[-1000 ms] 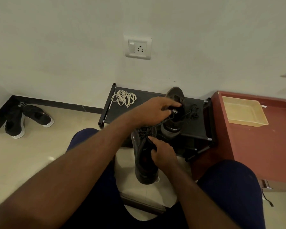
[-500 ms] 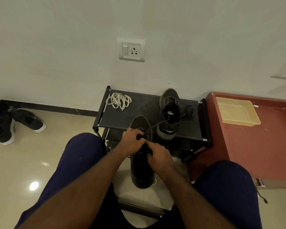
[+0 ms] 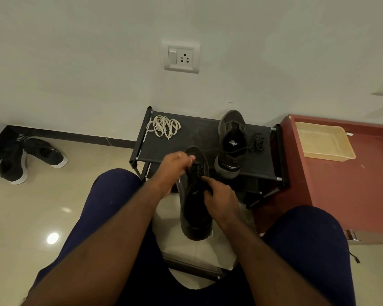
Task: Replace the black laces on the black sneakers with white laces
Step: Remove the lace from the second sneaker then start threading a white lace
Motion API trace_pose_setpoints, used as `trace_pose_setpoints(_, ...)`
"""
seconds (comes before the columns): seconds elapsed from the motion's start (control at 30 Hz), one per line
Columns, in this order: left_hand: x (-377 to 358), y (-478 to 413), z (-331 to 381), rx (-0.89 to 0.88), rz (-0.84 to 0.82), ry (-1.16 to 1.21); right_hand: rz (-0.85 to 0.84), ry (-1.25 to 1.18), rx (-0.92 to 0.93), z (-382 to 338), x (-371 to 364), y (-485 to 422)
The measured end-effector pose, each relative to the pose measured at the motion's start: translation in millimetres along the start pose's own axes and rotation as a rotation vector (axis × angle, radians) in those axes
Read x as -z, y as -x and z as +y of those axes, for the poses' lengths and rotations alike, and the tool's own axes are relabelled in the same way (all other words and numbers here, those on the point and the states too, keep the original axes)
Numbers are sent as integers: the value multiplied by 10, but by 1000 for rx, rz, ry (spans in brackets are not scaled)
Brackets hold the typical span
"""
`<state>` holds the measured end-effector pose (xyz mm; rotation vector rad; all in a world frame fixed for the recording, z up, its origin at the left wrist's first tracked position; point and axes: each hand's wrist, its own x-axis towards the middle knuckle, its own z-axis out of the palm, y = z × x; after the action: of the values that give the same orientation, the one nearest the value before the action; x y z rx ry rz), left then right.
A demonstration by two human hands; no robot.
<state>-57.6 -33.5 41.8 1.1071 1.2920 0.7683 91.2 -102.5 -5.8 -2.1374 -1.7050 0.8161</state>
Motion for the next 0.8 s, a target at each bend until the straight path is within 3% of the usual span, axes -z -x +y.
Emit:
trace_pose_setpoints(0.1,231,56,174,-65,42,310,67,-22,-39,20,11,1)
trace_pose_setpoints(0.13,318,56,179,-82,104,284,82,-49,-55,26,12,1)
trace_pose_setpoints(0.23,473,-43,-23,-12,336,-320,108,-108,-85,32,6,-13)
trace_pose_setpoints(0.37,407,-99,-342,194,288,-814,108,-119,-80,19,-35,-15)
trace_pose_setpoints(0.47,227,-102,-371,-35,291,-800,104,-145,-76,32,-56,-28)
trace_pose_setpoints(0.57,-13,-98,-357,-268,110,-809,101,-127,-40,40,-70,-38)
trace_pose_setpoints(0.8,-99,-269,-392,-273,49,-904,81,-129,-2,-5,-129,-65)
